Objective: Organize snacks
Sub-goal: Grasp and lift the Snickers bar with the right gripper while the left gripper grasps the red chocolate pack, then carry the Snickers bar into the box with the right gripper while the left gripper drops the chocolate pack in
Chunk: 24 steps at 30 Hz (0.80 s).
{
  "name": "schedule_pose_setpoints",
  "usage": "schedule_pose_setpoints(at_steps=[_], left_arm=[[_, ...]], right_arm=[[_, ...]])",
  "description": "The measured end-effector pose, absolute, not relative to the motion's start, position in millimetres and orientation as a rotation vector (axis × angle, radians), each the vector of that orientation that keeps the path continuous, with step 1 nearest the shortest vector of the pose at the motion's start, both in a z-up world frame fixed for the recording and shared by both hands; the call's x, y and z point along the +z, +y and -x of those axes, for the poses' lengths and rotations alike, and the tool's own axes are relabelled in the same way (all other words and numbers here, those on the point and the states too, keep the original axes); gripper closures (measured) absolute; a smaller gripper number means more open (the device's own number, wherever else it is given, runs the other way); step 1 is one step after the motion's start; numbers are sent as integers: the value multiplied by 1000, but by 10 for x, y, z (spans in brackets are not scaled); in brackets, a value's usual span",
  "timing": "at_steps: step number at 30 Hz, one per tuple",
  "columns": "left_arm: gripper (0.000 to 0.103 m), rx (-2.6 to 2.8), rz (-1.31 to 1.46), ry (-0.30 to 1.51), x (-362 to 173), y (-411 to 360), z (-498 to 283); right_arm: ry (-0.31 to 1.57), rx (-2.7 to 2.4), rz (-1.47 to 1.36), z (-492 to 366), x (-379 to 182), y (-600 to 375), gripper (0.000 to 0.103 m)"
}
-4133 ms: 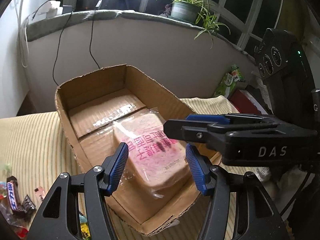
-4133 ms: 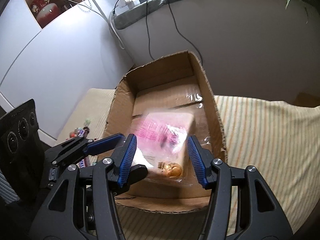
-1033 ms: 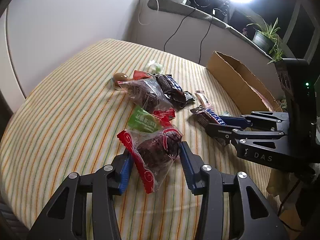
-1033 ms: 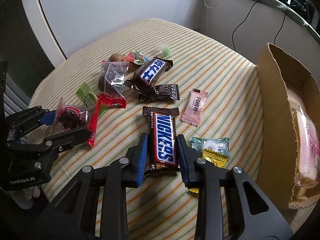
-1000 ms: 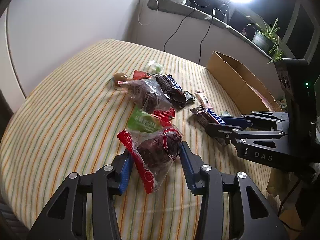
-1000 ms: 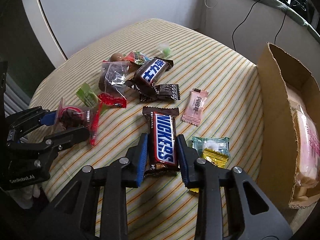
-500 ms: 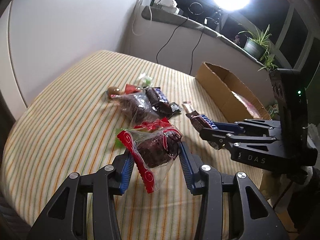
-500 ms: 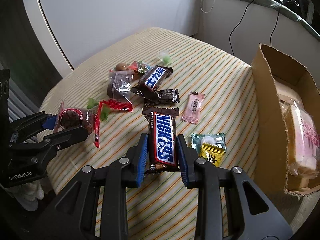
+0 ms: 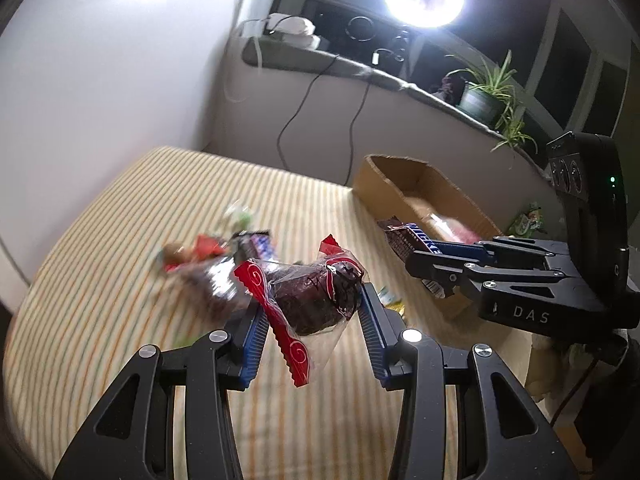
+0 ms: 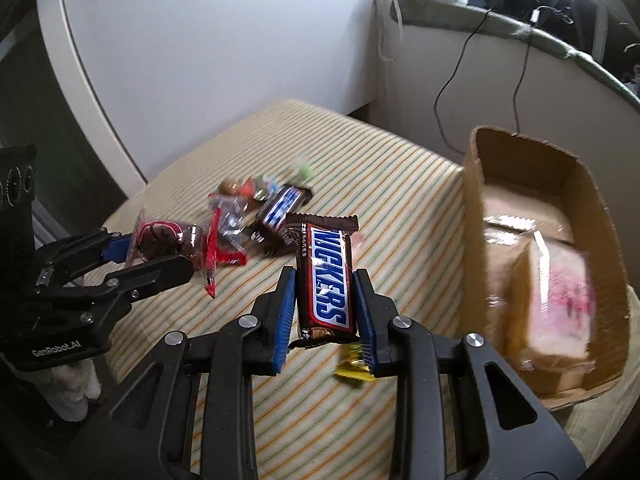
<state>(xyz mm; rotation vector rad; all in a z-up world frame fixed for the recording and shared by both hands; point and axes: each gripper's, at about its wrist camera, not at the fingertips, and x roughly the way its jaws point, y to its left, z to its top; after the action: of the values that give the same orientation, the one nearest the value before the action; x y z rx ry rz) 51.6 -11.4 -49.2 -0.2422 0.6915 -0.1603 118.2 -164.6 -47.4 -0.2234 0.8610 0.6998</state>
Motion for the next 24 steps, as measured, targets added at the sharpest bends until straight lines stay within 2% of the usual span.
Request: schedule_pose_setpoints(at_steps=[14, 24], left_arm=[[61, -252, 202, 664, -319, -614, -1129], [61, -314, 177, 680, -264, -956, -1605]], right_arm=[[813, 583, 159, -1695, -204, -2341, 73], [816, 526, 144, -2168, -241, -2699, 74]])
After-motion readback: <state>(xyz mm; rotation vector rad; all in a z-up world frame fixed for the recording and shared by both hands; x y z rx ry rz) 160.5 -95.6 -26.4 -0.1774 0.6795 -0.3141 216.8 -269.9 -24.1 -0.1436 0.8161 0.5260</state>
